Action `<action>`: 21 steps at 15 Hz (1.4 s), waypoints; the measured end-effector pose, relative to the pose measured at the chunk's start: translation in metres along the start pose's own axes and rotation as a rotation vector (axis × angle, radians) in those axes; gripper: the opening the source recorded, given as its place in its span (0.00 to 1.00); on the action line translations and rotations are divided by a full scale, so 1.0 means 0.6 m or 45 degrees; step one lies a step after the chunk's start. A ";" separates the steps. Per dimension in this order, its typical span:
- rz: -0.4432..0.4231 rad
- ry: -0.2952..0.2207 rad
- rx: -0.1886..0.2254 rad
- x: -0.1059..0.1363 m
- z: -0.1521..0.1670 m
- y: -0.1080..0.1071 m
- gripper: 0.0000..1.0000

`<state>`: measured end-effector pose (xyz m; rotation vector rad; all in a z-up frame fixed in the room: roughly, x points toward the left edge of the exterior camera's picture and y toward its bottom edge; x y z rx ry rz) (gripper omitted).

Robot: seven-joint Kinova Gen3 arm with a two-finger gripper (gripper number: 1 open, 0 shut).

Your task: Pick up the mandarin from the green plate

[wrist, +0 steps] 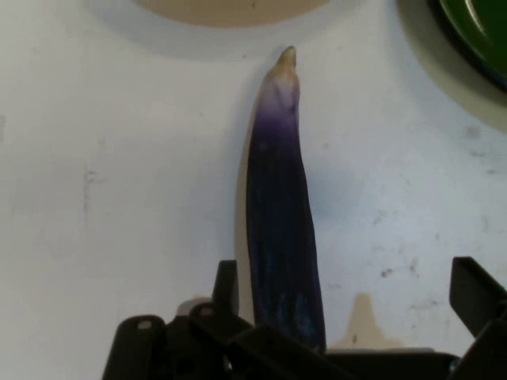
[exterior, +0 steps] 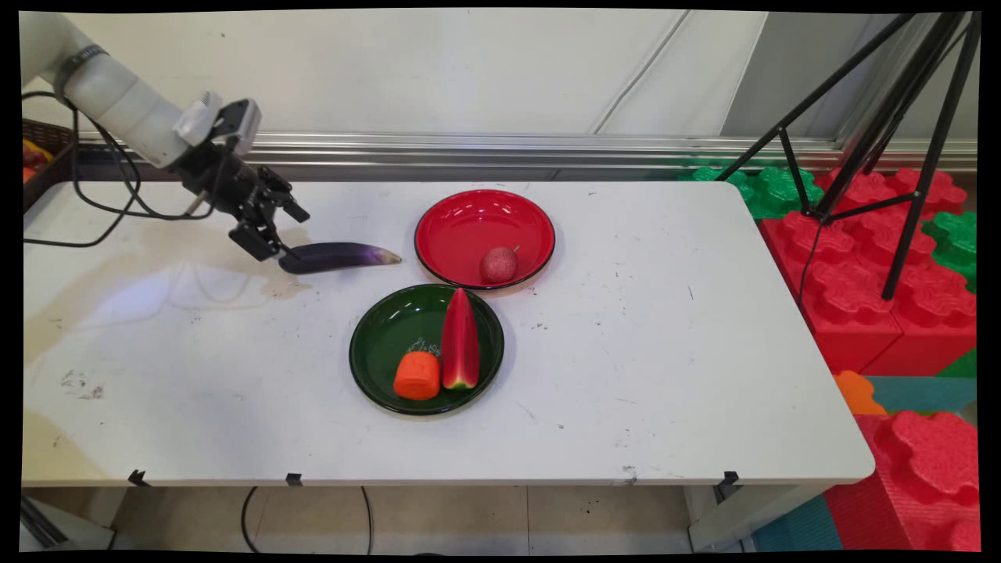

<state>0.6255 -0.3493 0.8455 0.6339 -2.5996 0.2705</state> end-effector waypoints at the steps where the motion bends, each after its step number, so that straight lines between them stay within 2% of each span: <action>1: -0.004 0.011 -0.003 0.002 -0.012 0.004 1.00; 6: -0.020 0.060 -0.034 0.011 -0.062 0.026 1.00; 10: -0.027 0.100 -0.081 0.025 -0.091 0.058 1.00; 15: -0.016 0.135 -0.135 0.046 -0.096 0.097 1.00; 21: 0.023 0.156 -0.193 0.078 -0.074 0.148 1.00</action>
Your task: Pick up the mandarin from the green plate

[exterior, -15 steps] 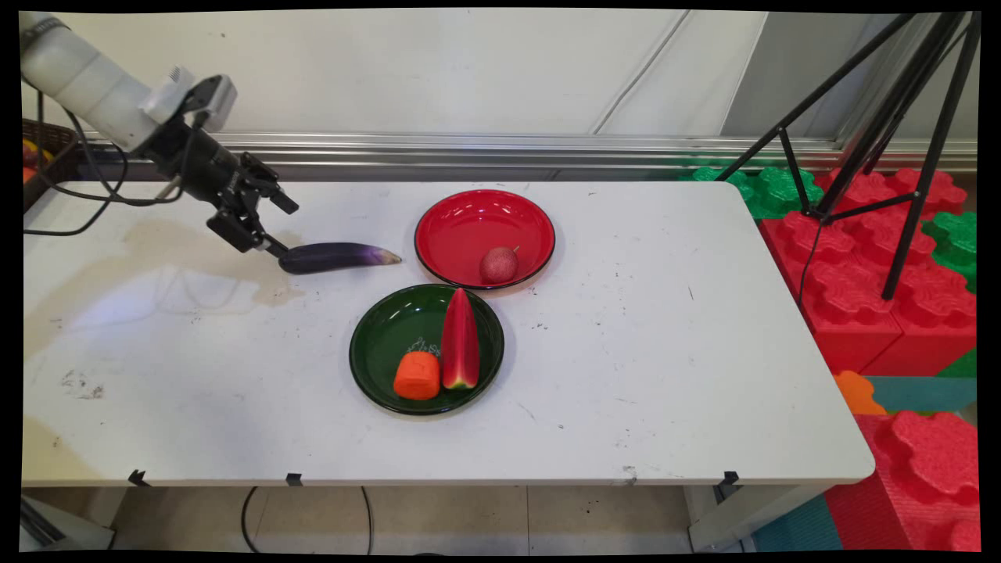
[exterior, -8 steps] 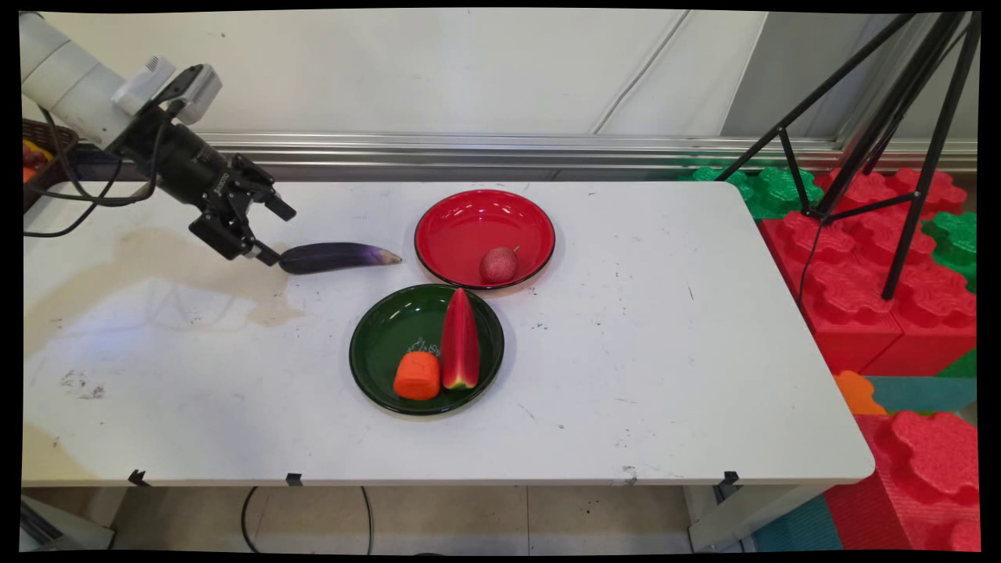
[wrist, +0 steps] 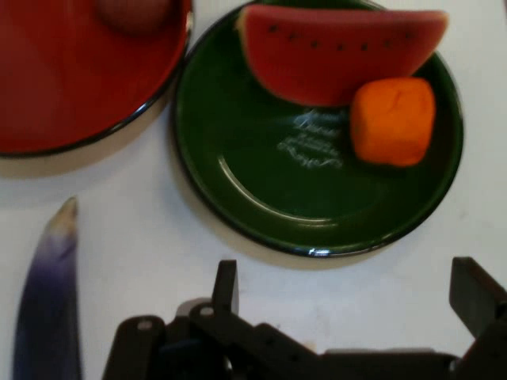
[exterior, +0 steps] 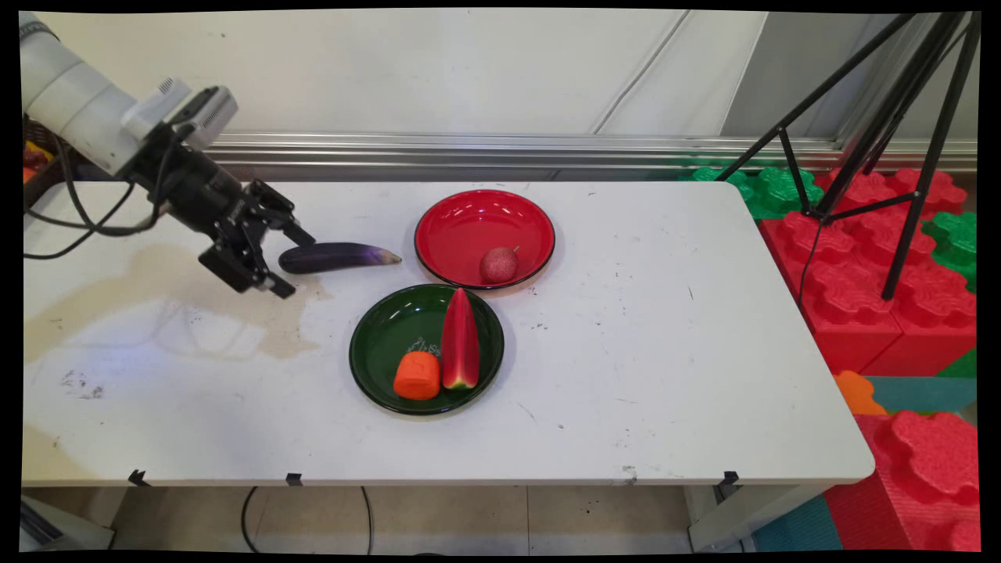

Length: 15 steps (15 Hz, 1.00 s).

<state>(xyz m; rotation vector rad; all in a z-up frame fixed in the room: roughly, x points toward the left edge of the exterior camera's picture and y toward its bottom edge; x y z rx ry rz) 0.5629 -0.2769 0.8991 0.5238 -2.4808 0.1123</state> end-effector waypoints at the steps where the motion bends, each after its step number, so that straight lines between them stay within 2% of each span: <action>1: 0.011 0.000 -0.011 0.006 0.010 0.009 1.00; 10: 0.055 -0.031 -0.094 0.049 0.115 0.071 1.00; 15: 0.075 -0.061 -0.113 0.063 0.178 0.094 1.00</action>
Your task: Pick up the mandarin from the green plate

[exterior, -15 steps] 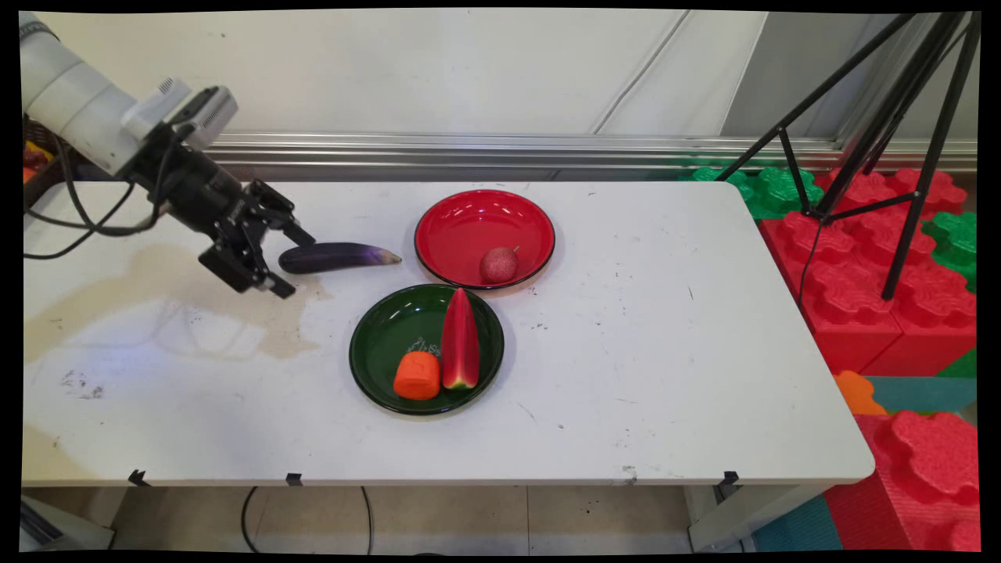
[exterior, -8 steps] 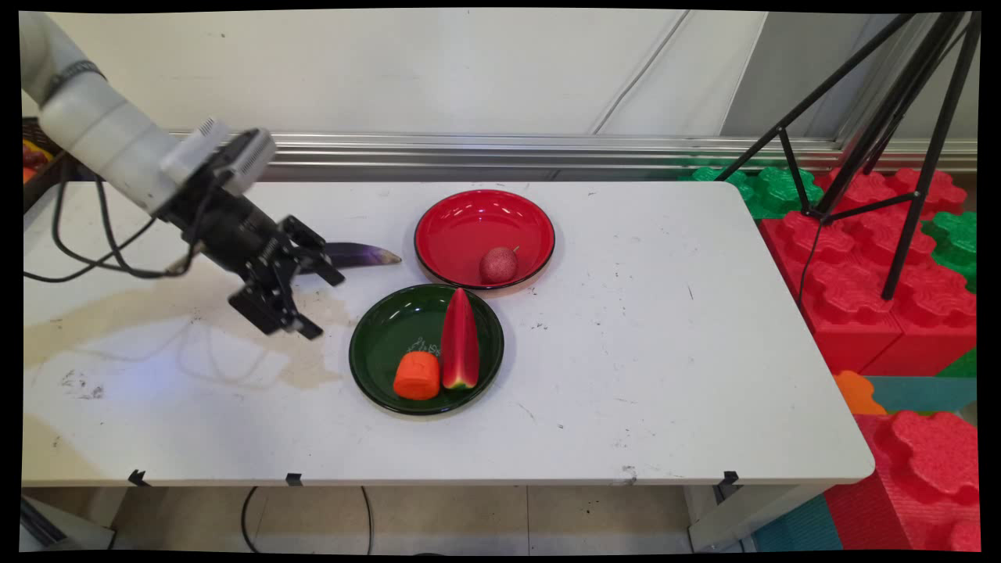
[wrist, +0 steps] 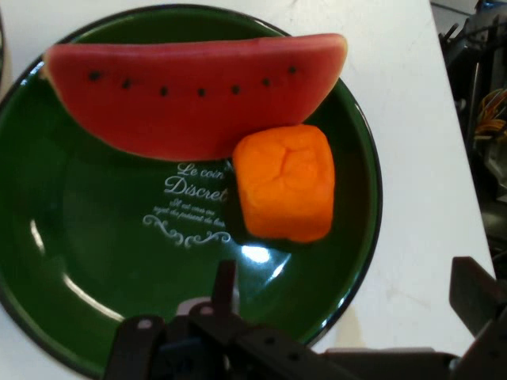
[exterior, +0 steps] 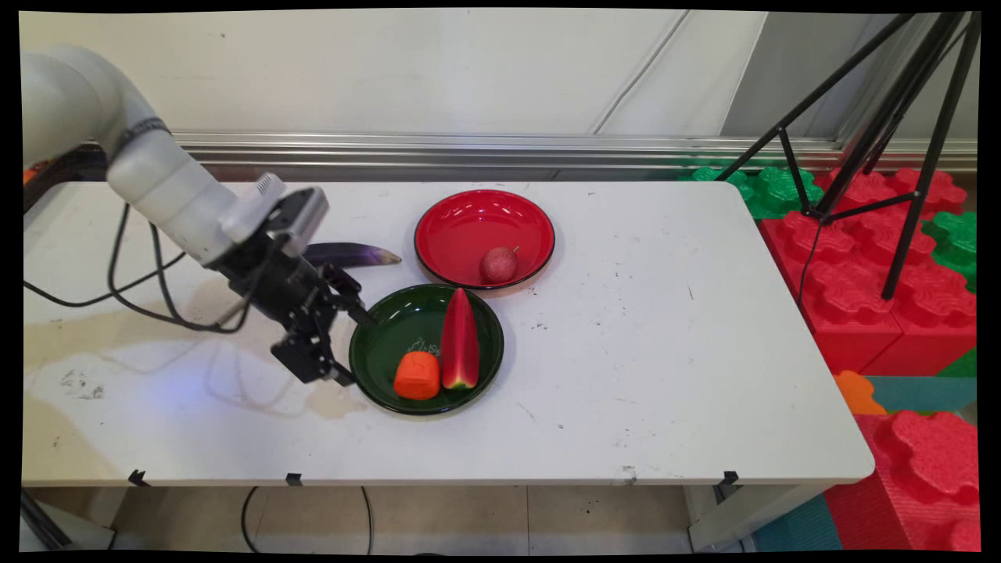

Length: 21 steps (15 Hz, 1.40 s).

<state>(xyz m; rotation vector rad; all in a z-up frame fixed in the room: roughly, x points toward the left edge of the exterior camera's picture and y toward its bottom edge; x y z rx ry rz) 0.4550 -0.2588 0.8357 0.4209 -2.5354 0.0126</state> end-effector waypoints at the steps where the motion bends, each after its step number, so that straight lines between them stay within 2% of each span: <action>1: 0.001 -0.005 0.000 0.003 0.011 0.002 1.00; 4: 0.002 -0.014 0.002 0.012 0.039 0.004 1.00; 10: -0.020 -0.017 0.040 0.032 0.094 -0.003 1.00; 20: -0.036 -0.027 0.047 0.042 0.137 -0.011 1.00; 21: -0.034 -0.027 0.048 0.042 0.138 -0.012 0.00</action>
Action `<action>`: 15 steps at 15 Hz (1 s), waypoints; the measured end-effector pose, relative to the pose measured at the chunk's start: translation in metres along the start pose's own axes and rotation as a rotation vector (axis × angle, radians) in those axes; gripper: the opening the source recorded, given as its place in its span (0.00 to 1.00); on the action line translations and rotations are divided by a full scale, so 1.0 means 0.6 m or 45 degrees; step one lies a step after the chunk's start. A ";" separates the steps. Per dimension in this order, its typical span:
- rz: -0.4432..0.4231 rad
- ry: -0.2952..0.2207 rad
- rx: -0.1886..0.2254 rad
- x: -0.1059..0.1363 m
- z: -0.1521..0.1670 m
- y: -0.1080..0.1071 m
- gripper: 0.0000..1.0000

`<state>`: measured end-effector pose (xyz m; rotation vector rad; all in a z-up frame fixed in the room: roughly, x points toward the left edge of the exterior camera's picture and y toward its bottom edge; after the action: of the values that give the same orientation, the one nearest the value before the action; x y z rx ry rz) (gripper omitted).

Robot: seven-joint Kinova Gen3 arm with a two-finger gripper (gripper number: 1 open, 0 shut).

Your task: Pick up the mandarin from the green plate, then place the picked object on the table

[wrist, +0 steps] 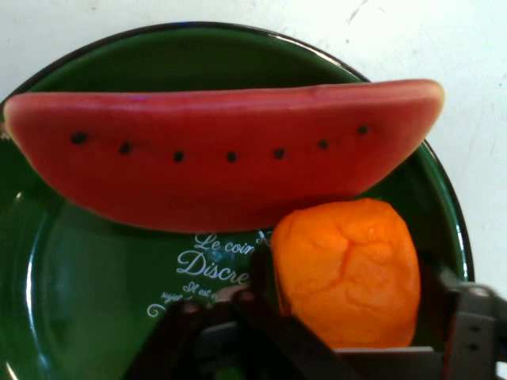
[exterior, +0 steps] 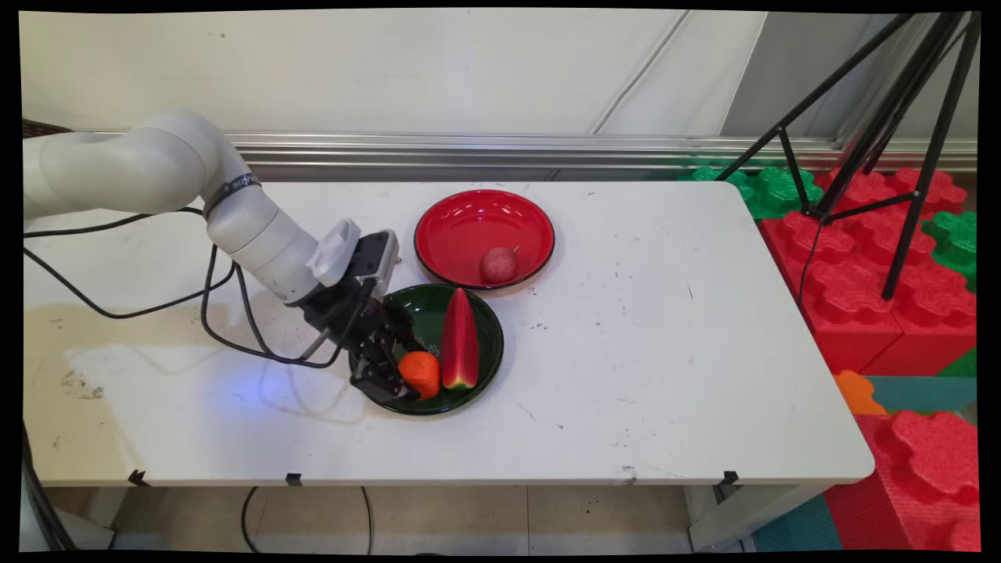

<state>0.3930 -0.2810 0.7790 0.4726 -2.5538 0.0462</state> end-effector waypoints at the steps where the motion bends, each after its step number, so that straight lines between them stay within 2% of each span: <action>1: 0.002 0.000 0.000 0.000 0.002 0.000 0.00; 7: 0.002 0.008 0.005 0.000 -0.001 -0.003 0.00; 15: -0.001 0.057 0.016 -0.001 -0.051 -0.009 0.00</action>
<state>0.4108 -0.2818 0.8046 0.4725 -2.5111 0.0715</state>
